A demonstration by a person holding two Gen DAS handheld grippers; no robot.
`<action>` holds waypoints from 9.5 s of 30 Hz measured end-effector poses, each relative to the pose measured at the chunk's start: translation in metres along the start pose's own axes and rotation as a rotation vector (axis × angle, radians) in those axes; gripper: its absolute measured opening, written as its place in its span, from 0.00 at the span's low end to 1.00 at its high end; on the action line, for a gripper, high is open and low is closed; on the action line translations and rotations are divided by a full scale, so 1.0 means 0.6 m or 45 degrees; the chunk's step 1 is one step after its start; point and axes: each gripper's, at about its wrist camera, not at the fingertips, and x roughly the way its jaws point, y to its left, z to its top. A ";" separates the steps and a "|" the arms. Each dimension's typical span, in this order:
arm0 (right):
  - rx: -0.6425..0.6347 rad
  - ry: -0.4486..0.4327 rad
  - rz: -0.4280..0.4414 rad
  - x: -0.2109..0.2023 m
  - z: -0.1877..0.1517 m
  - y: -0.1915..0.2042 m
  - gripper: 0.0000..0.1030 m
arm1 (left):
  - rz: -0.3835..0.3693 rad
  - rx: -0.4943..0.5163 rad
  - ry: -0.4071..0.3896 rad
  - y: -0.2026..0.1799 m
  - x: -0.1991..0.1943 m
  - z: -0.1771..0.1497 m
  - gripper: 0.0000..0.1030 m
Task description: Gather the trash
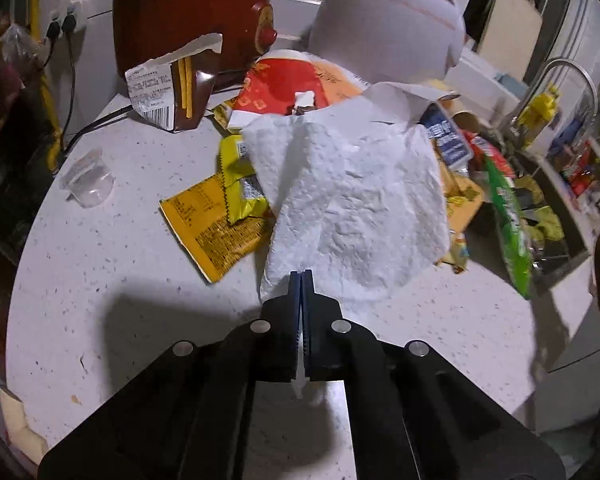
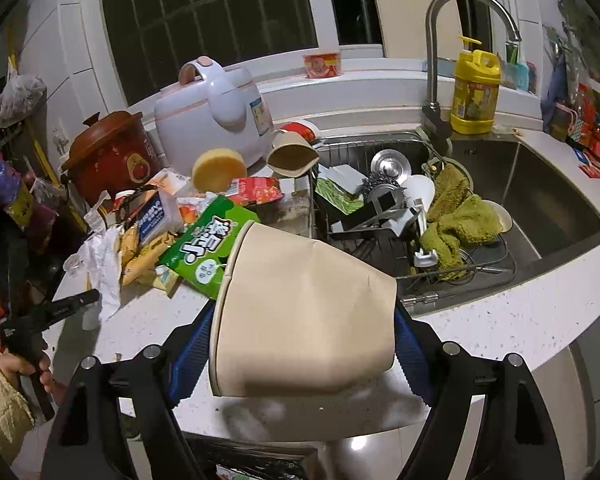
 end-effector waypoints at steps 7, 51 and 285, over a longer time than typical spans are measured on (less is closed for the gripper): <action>-0.067 -0.031 0.084 -0.011 0.015 0.051 0.77 | -0.151 -0.015 -0.184 0.018 -0.119 -0.004 0.00; -0.661 0.931 0.387 0.197 -0.487 0.310 0.77 | -0.168 -0.164 0.577 0.166 0.015 -0.562 0.00; -0.557 1.057 0.300 0.311 -0.638 0.256 0.74 | -0.046 -0.226 0.761 0.178 0.155 -0.609 0.02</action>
